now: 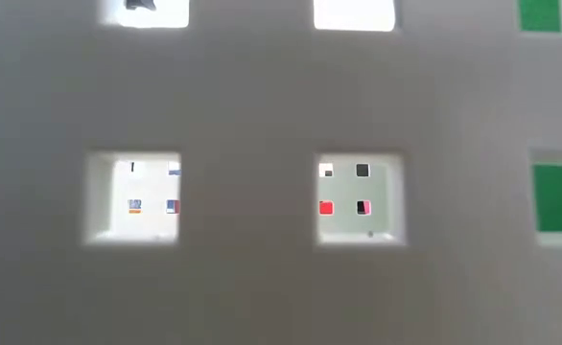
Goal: Pick & Place Toys
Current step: Put the red game piece into the red bin
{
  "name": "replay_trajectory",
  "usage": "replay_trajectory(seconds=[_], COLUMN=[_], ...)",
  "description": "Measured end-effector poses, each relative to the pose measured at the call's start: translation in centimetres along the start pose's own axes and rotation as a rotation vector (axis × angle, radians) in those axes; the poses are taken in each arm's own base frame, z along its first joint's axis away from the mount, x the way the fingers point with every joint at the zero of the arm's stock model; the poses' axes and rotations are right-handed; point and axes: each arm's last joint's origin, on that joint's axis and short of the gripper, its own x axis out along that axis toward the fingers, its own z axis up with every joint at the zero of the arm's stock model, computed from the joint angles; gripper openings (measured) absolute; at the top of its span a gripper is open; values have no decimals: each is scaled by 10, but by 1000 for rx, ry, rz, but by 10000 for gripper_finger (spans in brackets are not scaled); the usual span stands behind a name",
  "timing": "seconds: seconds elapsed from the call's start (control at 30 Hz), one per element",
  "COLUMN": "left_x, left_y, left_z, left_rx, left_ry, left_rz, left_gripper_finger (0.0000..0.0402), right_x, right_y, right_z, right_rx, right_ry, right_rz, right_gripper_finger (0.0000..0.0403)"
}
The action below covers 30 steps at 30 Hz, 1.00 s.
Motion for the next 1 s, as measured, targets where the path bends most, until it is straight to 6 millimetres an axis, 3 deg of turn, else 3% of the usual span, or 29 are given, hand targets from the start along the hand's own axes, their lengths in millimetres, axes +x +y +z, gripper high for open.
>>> replay_trajectory(seconds=[0.27, 0.63, 1.0], left_x=[0, 0, 0], left_y=[0, 0, 0], left_z=[0, 0, 0], left_rx=[0, -3, -19], left_ry=[0, 0, 0], left_rz=[0, 0, 0], left_gripper_finger=[274, 274, 274], right_x=[10, 11, 13], right_y=[-10, -30, -36], right_z=[-13, -15, -18], right_rx=[62, 168, 161], right_ry=[-47, -50, -54], right_rz=[115, 270, 284], right_gripper_finger=[126, 126, 126])
